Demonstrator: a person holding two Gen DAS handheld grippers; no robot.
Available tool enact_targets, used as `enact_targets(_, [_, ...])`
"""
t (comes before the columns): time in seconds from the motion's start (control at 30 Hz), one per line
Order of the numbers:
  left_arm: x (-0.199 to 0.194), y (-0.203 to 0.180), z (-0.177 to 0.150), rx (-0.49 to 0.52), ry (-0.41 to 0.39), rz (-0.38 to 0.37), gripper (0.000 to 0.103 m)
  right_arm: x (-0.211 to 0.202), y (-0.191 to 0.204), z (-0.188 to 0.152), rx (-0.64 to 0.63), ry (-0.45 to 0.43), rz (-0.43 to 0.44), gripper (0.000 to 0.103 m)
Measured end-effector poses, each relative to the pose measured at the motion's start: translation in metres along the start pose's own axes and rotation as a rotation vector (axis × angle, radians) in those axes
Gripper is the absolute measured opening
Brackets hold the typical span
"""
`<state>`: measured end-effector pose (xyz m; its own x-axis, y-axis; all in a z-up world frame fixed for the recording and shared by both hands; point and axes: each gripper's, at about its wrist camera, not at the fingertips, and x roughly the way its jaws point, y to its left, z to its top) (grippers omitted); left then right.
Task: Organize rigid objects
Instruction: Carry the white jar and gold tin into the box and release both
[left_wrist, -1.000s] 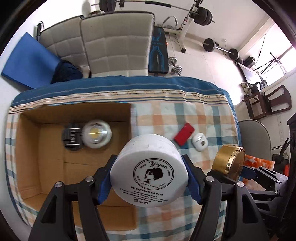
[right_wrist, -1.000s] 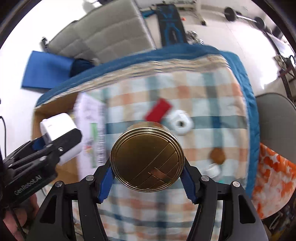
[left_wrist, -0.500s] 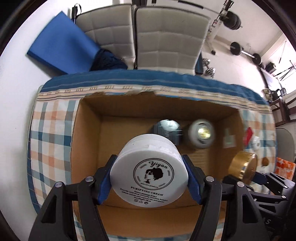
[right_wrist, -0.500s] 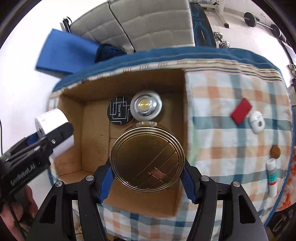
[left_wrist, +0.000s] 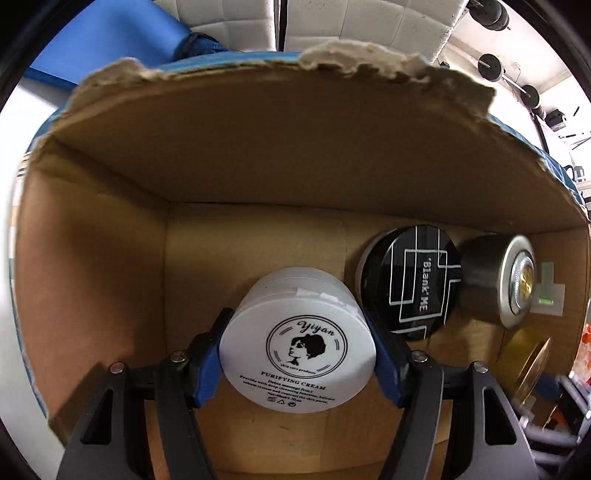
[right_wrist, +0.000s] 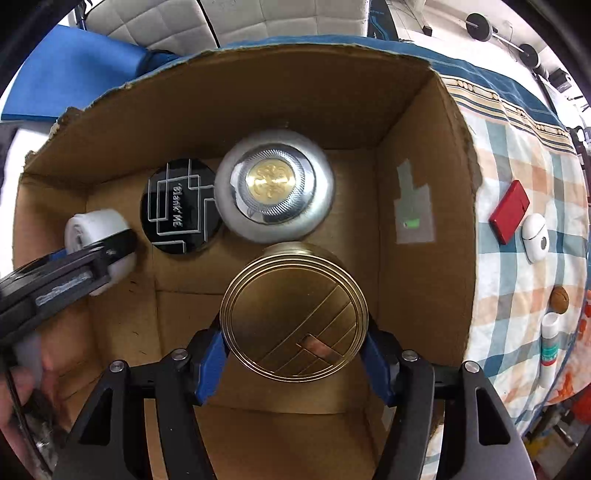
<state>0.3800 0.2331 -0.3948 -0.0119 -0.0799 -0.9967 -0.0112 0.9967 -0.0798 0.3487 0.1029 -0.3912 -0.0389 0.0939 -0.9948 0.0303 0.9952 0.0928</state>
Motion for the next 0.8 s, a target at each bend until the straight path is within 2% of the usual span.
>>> enact_targets(0.07, [0.002,0.0,0.002,0.008,-0.003,0.001,0.066,0.005,0.001,-0.002,0.017,0.033,0.035,0.066])
enact_targets(0.17, [0.005,0.0,0.005,0.017,-0.001,0.008,0.066,0.017,0.006,-0.003,0.011,0.03,-0.013,0.066])
enact_targets(0.53, [0.003,0.005,0.013,0.024,-0.005,0.002,0.067,0.059,-0.006,0.01,0.087,0.053,-0.074,0.067])
enact_targets(0.63, [0.0,0.014,0.024,0.012,-0.001,-0.008,0.073,0.067,-0.005,0.012,0.098,0.059,-0.086,0.068])
enact_targets(0.67, [-0.003,0.017,0.026,0.008,-0.006,-0.007,0.077,0.067,-0.003,0.012,0.095,0.057,-0.095,0.069])
enact_targets(0.8, [-0.011,0.018,0.018,0.001,0.004,-0.026,0.077,0.069,0.002,0.012,0.091,0.077,-0.08,0.077])
